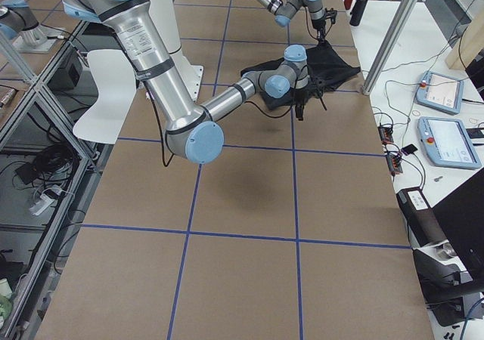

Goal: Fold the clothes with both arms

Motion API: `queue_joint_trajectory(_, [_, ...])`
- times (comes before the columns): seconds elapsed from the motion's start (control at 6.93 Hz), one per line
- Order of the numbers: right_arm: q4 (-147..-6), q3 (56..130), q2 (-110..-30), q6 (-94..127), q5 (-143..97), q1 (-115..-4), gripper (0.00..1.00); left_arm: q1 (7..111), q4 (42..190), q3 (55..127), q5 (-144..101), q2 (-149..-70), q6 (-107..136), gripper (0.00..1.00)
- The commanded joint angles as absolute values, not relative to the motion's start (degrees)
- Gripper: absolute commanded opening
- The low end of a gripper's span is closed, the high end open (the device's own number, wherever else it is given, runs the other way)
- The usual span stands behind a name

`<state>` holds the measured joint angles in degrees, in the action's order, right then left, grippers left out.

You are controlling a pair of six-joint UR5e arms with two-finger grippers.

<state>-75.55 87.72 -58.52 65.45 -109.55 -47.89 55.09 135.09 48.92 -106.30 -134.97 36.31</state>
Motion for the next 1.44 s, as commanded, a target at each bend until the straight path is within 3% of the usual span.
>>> queue_joint_trajectory(0.0, [-75.59, 87.72, -57.66, 65.56, -109.16, -46.59, 1.00, 57.90, 143.75, 51.84, -107.91, -128.27, 33.24, 1.00])
queue_joint_trajectory(0.29, [-75.67, 84.84, -53.47, 66.79, -108.02, -44.48, 1.00, 61.95, 143.52, 58.32, -117.04, -121.50, 28.22, 1.00])
queue_joint_trajectory(0.43, [-75.59, 80.03, -48.48, 69.15, -105.93, -42.91, 1.00, 62.05, 143.53, 60.97, -117.16, -119.38, 28.30, 1.00])
queue_joint_trajectory(0.87, [-60.22, 66.56, -43.96, 71.19, -101.96, -40.08, 0.99, 61.96, 143.53, 61.35, -117.16, -118.39, 28.83, 1.00])
queue_joint_trajectory(1.3, [-60.12, 65.92, -43.77, 71.19, -99.49, -38.67, 0.70, 61.96, 143.52, 61.00, -117.07, -118.39, 28.83, 1.00])
